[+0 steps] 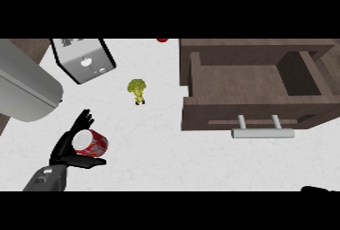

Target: Pick up the can, place it into the drawer and close the drawer

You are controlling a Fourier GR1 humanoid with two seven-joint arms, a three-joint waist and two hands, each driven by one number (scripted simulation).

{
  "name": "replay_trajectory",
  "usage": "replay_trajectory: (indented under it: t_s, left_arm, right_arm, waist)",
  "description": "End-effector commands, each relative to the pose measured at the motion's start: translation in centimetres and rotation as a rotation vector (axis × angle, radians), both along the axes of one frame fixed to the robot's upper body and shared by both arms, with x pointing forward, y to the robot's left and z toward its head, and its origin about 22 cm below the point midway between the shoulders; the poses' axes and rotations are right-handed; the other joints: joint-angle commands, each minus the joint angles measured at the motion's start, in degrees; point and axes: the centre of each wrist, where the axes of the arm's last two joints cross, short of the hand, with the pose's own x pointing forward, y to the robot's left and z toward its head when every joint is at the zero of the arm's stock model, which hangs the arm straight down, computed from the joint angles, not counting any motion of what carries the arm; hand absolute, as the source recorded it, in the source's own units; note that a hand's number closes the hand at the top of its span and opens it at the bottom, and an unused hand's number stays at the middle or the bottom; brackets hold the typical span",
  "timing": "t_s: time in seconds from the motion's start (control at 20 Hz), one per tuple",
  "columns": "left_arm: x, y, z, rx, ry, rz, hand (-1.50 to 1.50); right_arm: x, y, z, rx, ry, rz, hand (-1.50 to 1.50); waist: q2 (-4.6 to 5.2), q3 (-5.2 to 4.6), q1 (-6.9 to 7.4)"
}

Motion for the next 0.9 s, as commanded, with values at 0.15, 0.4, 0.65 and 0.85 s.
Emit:
replay_trajectory:
  t_s: [0.15,0.4,0.65,0.85]
  left_arm:
    - [2.1,-2.2,0.3,-0.033,0.000,-0.100,1.50]
    - [2.1,-2.3,0.2,-0.106,-0.022,-0.157,1.50]
    - [1.4,-2.5,0.1,-0.126,-0.044,-0.181,1.50]
    - [5.5,-8.4,1.5,-0.129,-0.056,-0.043,1.50]
  right_arm:
    - [1.3,0.0,0.5,-0.010,-0.019,-0.008,-1.50]
    - [-0.8,0.0,1.9,-0.008,-0.004,-0.011,-1.50]
    - [-1.1,0.1,0.4,-0.008,-0.010,-0.017,-1.50]
    - [0.5,0.1,0.7,-0.025,-0.010,-0.018,-1.50]
  waist:
    - [0.05,0.00,0.06]
    - [0.00,-0.01,-0.10]
    - [-0.11,0.04,0.20]
    - [0.05,0.02,0.00]
